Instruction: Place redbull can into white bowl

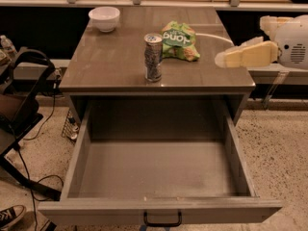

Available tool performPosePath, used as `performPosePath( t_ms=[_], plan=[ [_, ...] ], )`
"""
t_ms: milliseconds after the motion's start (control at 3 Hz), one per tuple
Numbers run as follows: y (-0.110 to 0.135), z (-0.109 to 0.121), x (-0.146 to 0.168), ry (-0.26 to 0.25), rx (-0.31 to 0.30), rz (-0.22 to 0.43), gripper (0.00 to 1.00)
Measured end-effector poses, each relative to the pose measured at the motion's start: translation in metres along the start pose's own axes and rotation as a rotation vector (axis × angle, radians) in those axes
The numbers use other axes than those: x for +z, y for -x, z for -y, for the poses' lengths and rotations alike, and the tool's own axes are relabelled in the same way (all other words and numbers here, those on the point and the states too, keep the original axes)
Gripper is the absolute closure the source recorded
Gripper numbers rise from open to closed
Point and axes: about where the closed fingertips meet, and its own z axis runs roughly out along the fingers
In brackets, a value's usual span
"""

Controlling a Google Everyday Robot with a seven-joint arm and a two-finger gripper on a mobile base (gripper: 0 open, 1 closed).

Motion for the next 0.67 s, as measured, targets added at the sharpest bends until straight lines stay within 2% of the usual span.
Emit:
performPosePath(
  t_ms=[333,667],
  plan=[
    [-0.001,-0.006,0.008,0.006,-0.019,0.058,0.00],
    [-0.018,-0.018,0.071,0.053,-0.024,0.160,0.00]
  ],
)
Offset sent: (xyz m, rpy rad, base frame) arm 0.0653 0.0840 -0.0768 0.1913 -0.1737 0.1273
